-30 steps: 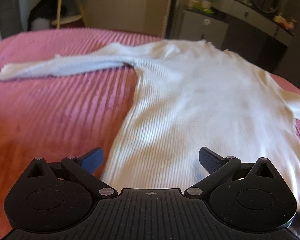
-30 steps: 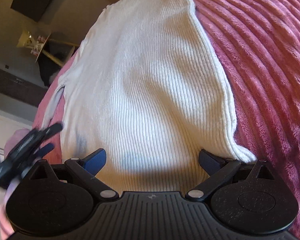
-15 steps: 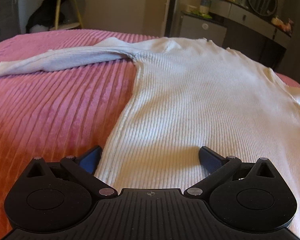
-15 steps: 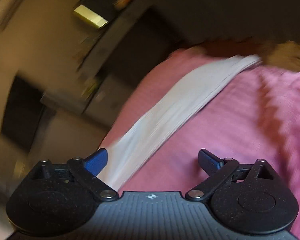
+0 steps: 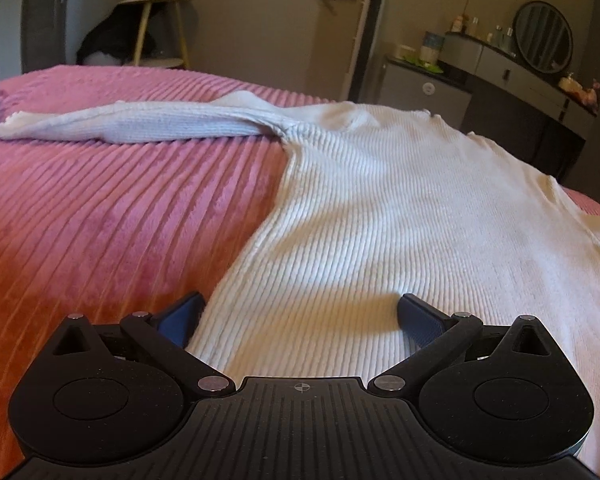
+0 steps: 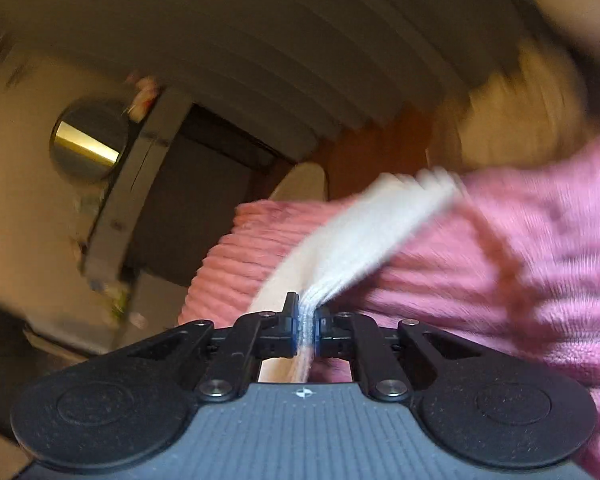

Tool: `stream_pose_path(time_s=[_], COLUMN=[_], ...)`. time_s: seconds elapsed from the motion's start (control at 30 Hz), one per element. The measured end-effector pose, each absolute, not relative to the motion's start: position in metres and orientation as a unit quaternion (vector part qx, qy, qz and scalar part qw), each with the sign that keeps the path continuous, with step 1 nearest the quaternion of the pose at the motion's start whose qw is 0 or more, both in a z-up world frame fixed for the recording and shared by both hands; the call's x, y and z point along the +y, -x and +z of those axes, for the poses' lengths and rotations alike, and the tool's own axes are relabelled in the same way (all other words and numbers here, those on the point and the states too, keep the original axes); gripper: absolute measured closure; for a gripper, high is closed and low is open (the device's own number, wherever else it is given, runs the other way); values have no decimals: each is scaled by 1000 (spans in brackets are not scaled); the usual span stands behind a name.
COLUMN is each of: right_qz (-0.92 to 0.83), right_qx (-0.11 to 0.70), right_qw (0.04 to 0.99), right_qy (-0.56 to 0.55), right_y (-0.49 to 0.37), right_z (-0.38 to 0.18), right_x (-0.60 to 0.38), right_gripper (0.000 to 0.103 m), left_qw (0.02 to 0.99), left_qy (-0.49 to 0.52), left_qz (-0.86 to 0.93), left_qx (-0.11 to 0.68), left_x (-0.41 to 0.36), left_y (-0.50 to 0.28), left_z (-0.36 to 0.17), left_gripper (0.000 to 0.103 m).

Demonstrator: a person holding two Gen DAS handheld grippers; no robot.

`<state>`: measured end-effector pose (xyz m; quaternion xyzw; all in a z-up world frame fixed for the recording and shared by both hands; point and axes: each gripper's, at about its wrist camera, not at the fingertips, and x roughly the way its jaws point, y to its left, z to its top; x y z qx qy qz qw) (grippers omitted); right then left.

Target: Fold small clothes

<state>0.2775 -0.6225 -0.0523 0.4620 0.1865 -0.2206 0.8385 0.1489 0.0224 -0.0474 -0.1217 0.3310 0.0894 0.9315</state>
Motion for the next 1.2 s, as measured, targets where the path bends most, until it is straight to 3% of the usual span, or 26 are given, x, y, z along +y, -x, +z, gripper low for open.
stream_pose_path(time_s=[0.23,0.33,0.43,0.57,0.9,1.0,1.13,1.2], right_qz=[-76,23,99,134,5,26,27,21], right_qx=[119,101,123,192,271,250,213,200], right_qw=[963,978,975,950,902,887,868,850], right_qy=[-227,-179,-157,-208,-338,-387,-447,-487], right_y=[-287,-287,-289,-277,-207,-213,-244,-252], right_z=[77,101,89,43,-39,-41,-37,-39], right_x=[-477,-395,-320,-266,-304,-316,-333,-346], right_gripper=[96,96,96,79,77,76,57,53], left_qw=[923,920,924,929,945,943,942,939], left_qy=[170,200,203,209,192,198,189,181], left_qz=[67,50,54,63,12,-20,-61,-78], left_qx=[340,333,320,299,266,265,269,283], left_x=[41,53,61,72,69,60,39,23], left_y=[-148,-144,-139,-132,-145,-160,-203,-239], left_z=[-36,-30,-23,-17,-5,7,25,30], left_gripper=[0,0,0,0,0,0,0,0])
